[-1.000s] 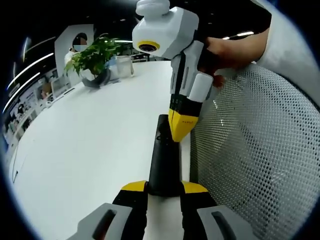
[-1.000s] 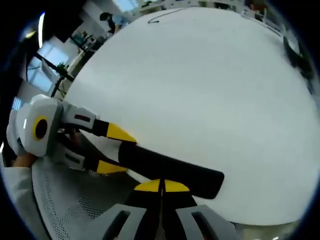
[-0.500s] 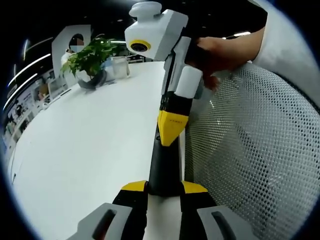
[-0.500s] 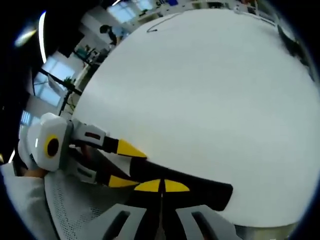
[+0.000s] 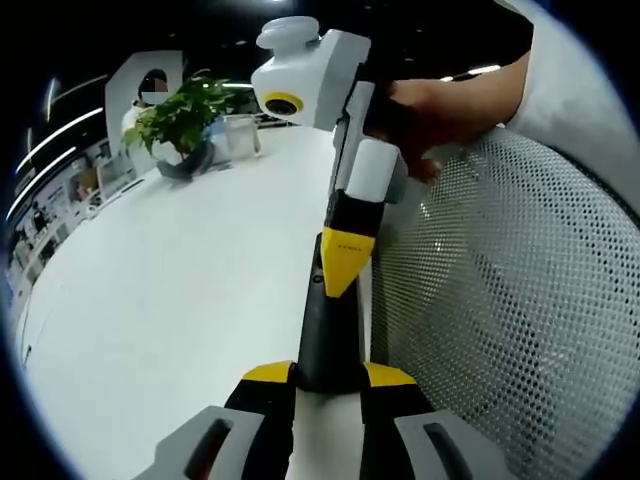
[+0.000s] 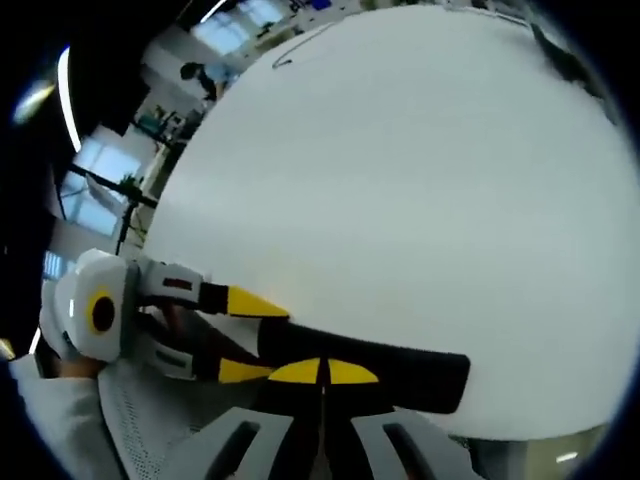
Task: Press the specified remote control buttons in sequence, fully releasing each button before pressing the next.
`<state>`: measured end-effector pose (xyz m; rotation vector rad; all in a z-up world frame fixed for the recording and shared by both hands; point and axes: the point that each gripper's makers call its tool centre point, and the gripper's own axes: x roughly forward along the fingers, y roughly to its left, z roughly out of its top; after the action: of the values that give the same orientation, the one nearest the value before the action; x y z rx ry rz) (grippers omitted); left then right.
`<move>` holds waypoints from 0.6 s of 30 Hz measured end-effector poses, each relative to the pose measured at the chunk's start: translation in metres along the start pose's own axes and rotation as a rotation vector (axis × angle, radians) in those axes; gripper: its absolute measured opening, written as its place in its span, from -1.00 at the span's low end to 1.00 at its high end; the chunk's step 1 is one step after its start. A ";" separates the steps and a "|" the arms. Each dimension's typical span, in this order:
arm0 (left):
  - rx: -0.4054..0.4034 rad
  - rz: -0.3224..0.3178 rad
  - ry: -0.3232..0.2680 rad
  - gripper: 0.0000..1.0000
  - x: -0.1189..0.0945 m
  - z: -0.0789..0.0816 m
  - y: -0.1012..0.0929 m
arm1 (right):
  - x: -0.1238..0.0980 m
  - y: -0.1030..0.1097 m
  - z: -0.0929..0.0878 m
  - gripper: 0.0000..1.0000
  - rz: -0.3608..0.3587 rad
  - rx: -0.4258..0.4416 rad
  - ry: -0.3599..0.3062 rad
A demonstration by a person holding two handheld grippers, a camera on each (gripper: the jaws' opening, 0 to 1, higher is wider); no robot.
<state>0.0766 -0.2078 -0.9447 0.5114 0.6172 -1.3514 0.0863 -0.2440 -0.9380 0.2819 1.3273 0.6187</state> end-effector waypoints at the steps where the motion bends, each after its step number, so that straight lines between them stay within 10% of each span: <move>1: -0.001 0.001 0.000 -0.51 0.000 0.000 0.000 | 0.000 0.001 0.000 -1.00 -0.002 -0.004 0.001; 6: -0.007 0.004 0.001 -0.52 0.000 0.000 0.000 | 0.002 0.003 0.001 -1.00 -0.071 -0.107 0.004; 18: -0.010 0.008 0.000 -0.51 0.000 0.000 0.001 | 0.000 0.004 0.002 -1.00 -0.016 -0.040 -0.009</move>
<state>0.0773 -0.2080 -0.9448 0.5052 0.6215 -1.3401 0.0873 -0.2409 -0.9356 0.2412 1.3064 0.6288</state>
